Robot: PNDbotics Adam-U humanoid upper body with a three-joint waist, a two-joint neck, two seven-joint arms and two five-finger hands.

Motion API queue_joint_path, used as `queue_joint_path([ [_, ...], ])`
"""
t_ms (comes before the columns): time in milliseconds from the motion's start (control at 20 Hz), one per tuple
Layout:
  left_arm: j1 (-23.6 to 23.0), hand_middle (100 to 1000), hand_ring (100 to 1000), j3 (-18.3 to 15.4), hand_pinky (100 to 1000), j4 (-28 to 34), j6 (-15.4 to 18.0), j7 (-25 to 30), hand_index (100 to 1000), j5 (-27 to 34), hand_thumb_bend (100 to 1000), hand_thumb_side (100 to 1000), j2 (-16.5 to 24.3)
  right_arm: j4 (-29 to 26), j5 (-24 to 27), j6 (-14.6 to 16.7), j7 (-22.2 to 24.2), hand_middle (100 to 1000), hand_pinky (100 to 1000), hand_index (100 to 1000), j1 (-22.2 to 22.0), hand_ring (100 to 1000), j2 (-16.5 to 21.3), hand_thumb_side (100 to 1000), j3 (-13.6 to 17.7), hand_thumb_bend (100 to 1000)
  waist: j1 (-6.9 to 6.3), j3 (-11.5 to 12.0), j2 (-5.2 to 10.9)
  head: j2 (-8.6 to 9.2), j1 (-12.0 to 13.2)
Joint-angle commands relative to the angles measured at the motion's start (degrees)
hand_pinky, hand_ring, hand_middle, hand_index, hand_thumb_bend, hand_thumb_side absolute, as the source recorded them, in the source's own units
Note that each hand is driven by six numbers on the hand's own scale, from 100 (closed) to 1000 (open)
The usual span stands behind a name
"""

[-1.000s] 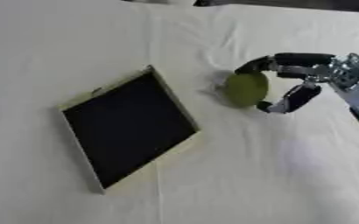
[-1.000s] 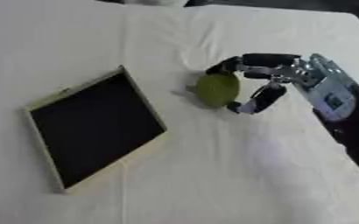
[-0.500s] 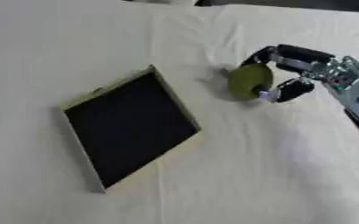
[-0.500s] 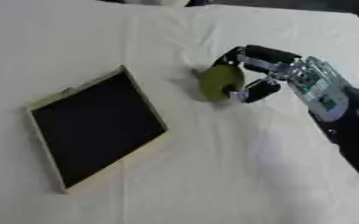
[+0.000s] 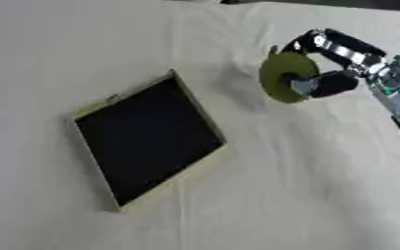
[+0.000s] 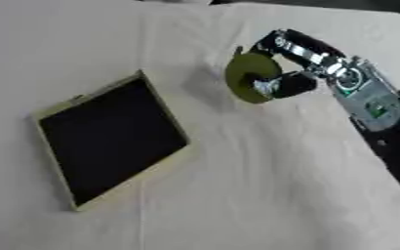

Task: Pick up objects on the table and place them in the box.

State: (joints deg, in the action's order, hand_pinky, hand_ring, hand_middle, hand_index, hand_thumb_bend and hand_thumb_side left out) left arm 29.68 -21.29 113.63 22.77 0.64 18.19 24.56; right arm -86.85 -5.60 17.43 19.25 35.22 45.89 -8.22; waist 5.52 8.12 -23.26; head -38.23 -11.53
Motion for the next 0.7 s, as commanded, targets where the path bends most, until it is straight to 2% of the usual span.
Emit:
queue_joint_path([
  [50,0.6,597,699,-0.1,603,1.0,-0.1,0.1,705,0.1,100,513,1.1,-4.4,3.4,0.0,-0.3,297,614,545,0.8,779,3.1,198,2.5,100,-0.15,-0.1,1.46,-0.18,0.2],
  [250,0.5,597,699,-0.2,603,1.0,-0.1,-0.1,705,0.0,100,513,1.2,-9.2,6.1,1.3,-1.2,297,610,541,1.9,759,4.5,199,3.9,100,-0.07,-0.2,1.65,-0.22,-0.1],
  [450,0.5,597,699,-0.1,602,1.0,-0.3,-0.1,705,0.0,100,514,1.2,-12.2,7.2,2.1,-1.7,304,603,546,3.0,749,5.4,178,3.4,100,0.03,-0.2,1.78,-0.30,-0.4],
  [700,0.6,598,700,0.0,603,1.0,-0.3,-0.1,705,0.1,100,513,1.2,-13.9,8.6,1.2,-2.4,294,589,540,4.4,736,5.0,198,2.8,100,0.06,-0.1,1.89,-0.42,-0.7],
])
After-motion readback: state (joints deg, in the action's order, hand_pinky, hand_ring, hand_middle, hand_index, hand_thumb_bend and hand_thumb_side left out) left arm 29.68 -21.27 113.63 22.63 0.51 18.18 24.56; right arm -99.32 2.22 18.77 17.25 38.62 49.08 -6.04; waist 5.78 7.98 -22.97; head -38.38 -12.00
